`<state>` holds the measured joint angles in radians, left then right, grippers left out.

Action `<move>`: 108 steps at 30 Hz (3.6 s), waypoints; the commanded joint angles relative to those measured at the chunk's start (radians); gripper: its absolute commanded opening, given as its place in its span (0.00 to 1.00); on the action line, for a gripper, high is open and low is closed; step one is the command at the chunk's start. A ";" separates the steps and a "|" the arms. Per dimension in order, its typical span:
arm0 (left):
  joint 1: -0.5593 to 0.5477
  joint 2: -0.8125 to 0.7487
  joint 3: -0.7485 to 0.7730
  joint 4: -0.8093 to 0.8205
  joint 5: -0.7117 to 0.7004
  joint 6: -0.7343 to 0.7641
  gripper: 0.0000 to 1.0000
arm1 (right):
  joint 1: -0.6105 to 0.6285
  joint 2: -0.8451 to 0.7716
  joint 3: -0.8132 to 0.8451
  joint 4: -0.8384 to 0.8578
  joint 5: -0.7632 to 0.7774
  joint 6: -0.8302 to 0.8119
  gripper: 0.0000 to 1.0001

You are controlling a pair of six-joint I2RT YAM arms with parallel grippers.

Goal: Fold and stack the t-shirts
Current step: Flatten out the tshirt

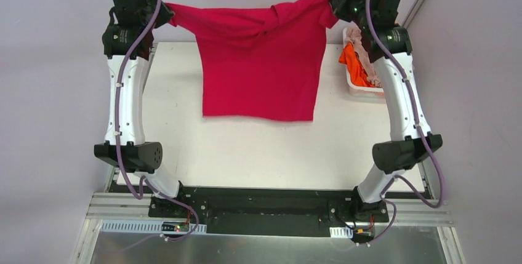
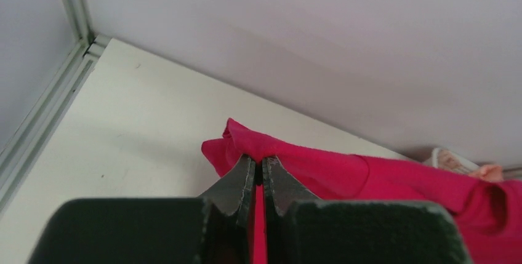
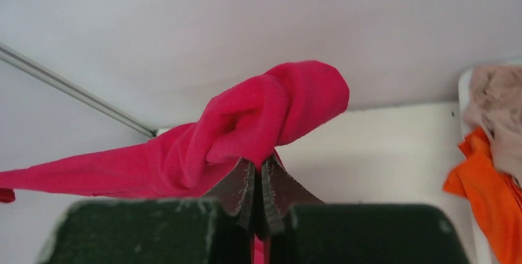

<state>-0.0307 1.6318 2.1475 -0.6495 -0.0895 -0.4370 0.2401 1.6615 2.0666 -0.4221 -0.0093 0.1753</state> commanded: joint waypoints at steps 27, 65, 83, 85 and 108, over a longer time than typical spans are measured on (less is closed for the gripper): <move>0.002 -0.747 -1.449 -0.135 0.002 -0.419 0.97 | -0.080 -0.391 -0.978 -0.404 0.355 0.174 0.93; -0.279 0.296 -1.007 0.240 0.250 -0.212 1.00 | 0.259 0.197 -0.878 0.048 0.168 0.370 0.99; -0.799 0.169 -1.015 0.361 0.220 -0.458 1.00 | 0.132 0.961 0.453 -0.152 0.107 -0.091 1.00; -0.797 0.137 -0.991 0.336 0.169 -0.431 1.00 | 0.131 0.903 0.399 -0.125 0.111 -0.100 0.99; -0.417 -0.769 -1.488 -0.248 -0.309 -0.623 1.00 | 0.128 -0.475 -1.100 -0.160 0.427 0.405 0.99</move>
<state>-0.4885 0.9054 0.7017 -0.7925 -0.3481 -1.0073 0.3714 1.3235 1.1542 -0.5606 0.4046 0.4168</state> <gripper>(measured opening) 0.995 0.991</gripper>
